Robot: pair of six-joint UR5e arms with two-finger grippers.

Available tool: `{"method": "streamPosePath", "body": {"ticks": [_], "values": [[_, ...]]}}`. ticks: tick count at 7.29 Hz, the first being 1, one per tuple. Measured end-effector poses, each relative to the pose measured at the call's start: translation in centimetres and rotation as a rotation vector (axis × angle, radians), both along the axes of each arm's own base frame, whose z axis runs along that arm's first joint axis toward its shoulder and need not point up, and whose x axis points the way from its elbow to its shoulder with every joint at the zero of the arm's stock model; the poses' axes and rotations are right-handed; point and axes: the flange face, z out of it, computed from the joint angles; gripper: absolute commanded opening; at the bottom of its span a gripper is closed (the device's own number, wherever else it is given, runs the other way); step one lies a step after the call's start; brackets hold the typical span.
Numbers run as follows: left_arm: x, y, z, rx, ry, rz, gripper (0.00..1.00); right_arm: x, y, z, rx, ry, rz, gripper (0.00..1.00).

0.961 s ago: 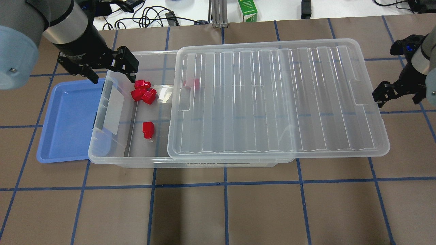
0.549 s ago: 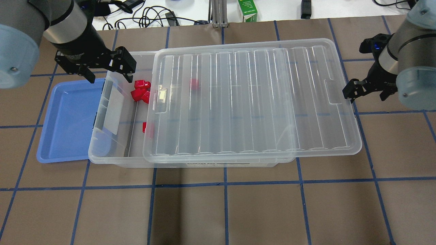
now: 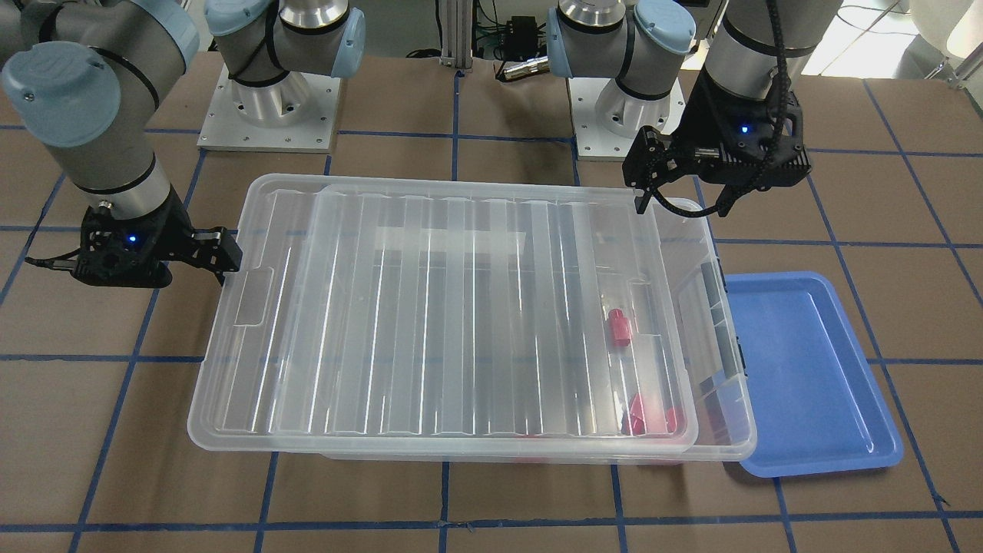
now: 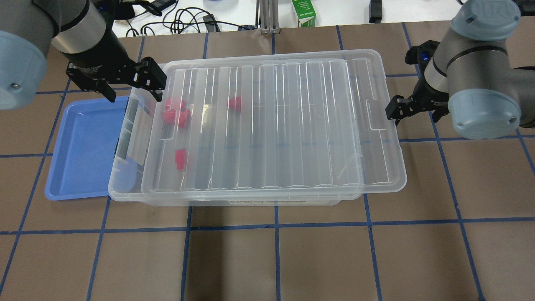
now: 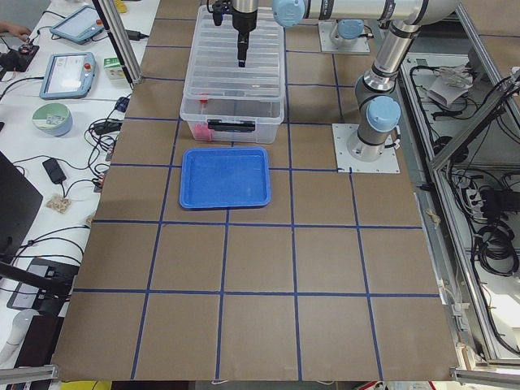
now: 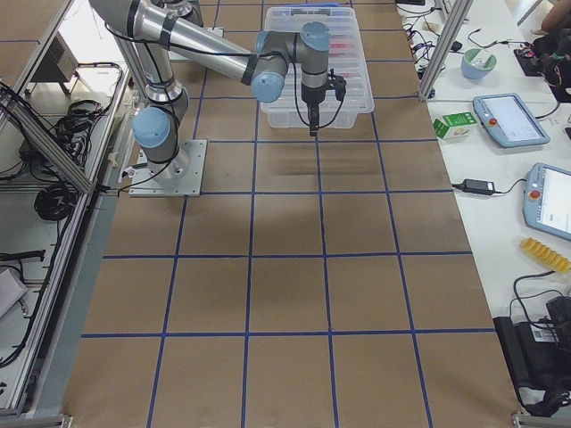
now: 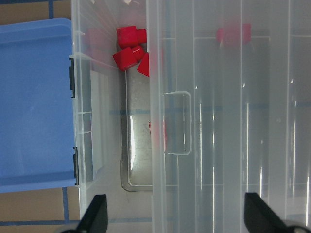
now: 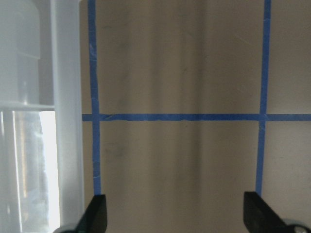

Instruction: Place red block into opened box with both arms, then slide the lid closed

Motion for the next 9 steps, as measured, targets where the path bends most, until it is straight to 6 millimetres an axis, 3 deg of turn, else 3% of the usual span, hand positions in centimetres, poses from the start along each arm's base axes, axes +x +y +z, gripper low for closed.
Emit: {"method": "streamPosePath", "body": {"ticks": [3, 5, 7, 9], "values": [[0.0, 0.0, 0.0, -0.001, 0.001, 0.000, 1.00, 3.5, 0.0, -0.3, -0.017, -0.010, 0.001, 1.00], [0.0, -0.2, -0.1, 0.000, 0.002, 0.000, 1.00, 4.1, -0.5, 0.2, -0.037, -0.009, 0.003, 1.00], [0.0, -0.1, -0.1, -0.001, 0.002, 0.001, 1.00, 4.6, -1.3, 3.6, -0.086, -0.010, 0.011, 1.00], [0.0, 0.0, -0.1, 0.001, 0.001, 0.000, 1.00, 8.0, -0.5, 9.6, -0.113, -0.034, 0.002, 1.00]]}}
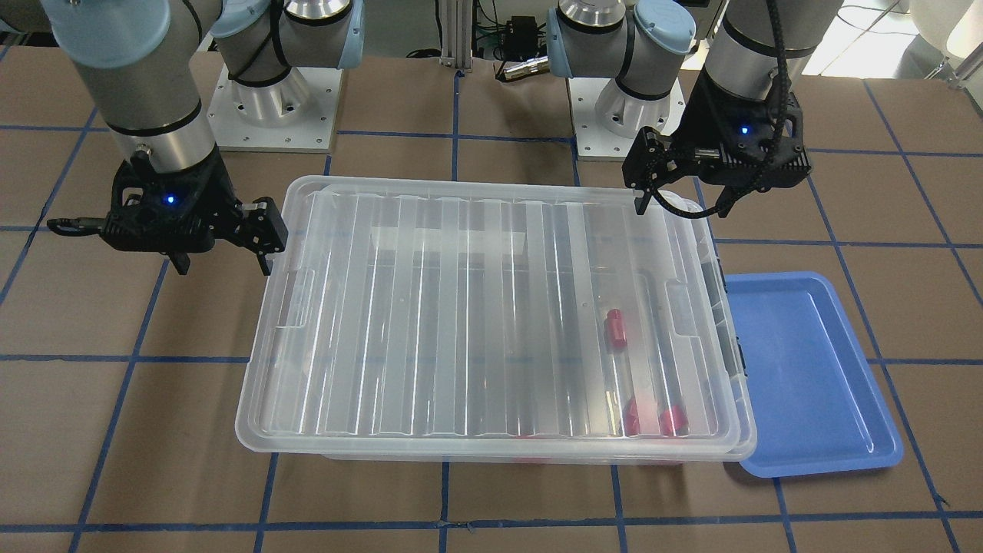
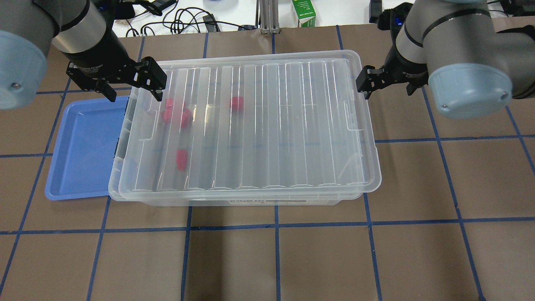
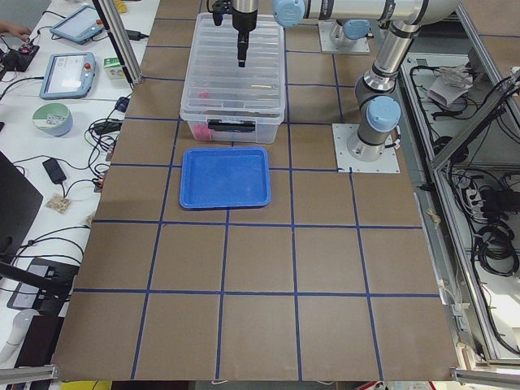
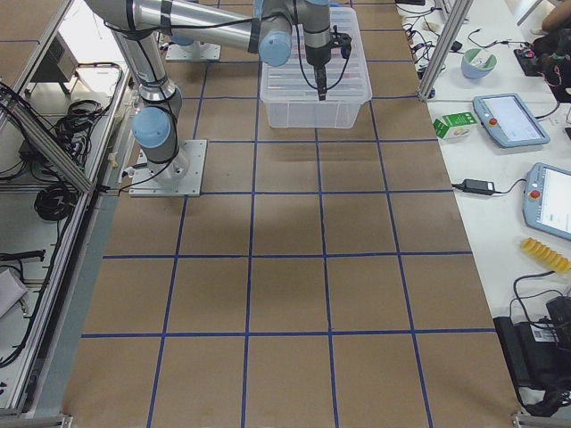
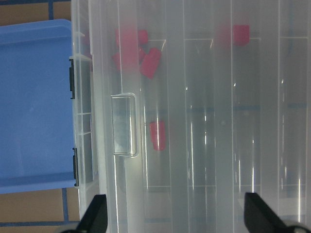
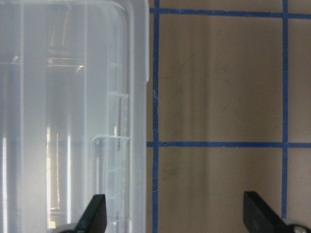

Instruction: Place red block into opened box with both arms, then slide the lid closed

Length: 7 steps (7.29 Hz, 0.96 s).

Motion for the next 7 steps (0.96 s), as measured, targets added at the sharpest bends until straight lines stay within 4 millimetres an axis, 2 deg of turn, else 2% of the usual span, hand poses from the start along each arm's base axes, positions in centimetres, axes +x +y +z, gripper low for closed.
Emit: {"method": "streamPosePath", "body": {"ticks": [1, 2, 4, 7], "values": [[0.0, 0.1, -0.1, 0.002, 0.000, 0.001, 1.00, 2.1, 0.7, 3.0, 0.005, -0.014, -0.024, 1.00], [0.0, 0.1, -0.1, 0.001, 0.000, 0.001, 1.00, 3.6, 1.2, 4.8, 0.027, -0.028, -0.035, 1.00], [0.0, 0.2, 0.2, 0.001, -0.002, 0.004, 1.00, 4.8, 1.7, 5.7, 0.066, -0.054, -0.043, 1.00], [0.0, 0.1, 0.5, 0.013, 0.000, 0.015, 1.00, 4.9, 1.7, 5.6, 0.072, -0.053, -0.046, 1.00]]}}
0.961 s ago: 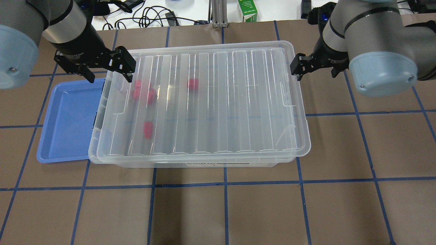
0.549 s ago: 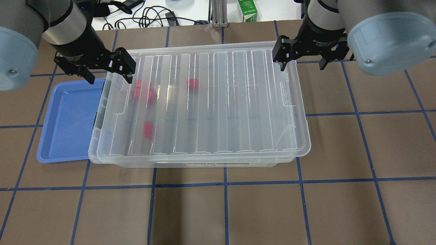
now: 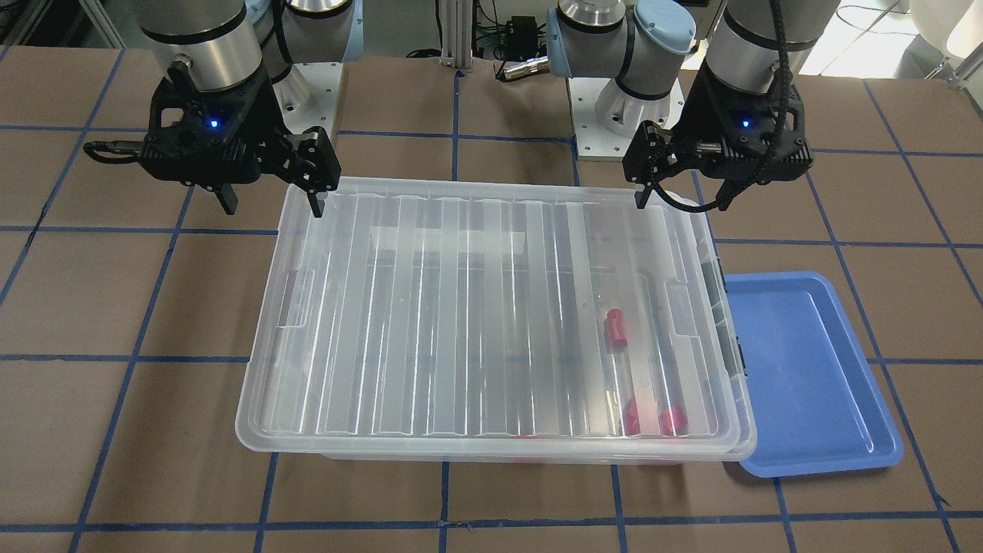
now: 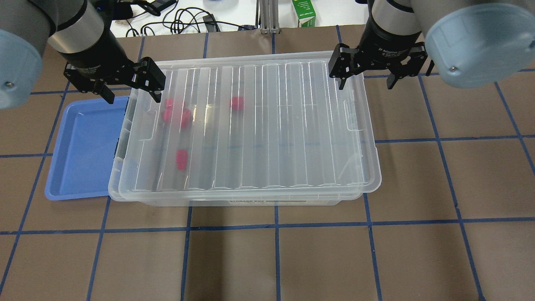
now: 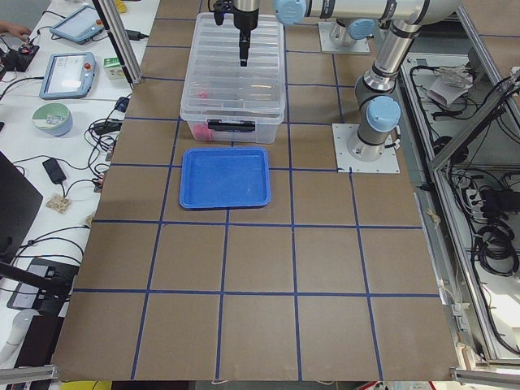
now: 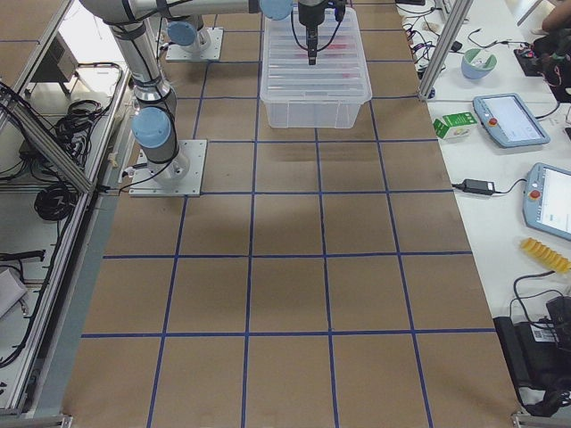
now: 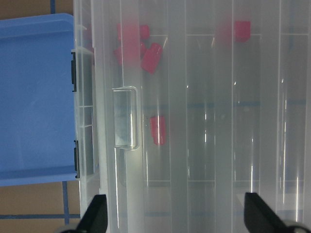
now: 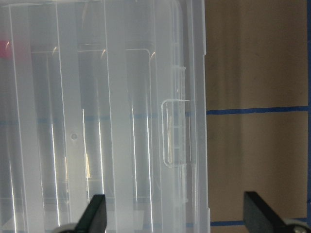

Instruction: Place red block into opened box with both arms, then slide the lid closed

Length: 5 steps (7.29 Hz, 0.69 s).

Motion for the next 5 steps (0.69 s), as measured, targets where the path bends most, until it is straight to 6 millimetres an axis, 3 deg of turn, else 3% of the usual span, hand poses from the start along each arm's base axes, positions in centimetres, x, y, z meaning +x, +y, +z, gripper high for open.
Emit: {"method": "streamPosePath", "body": {"ticks": [5], "values": [[0.01, -0.43, 0.51, 0.038, 0.001, -0.001, 1.00, 0.00, 0.03, -0.06, 0.001, 0.000, 0.000, 1.00]]}}
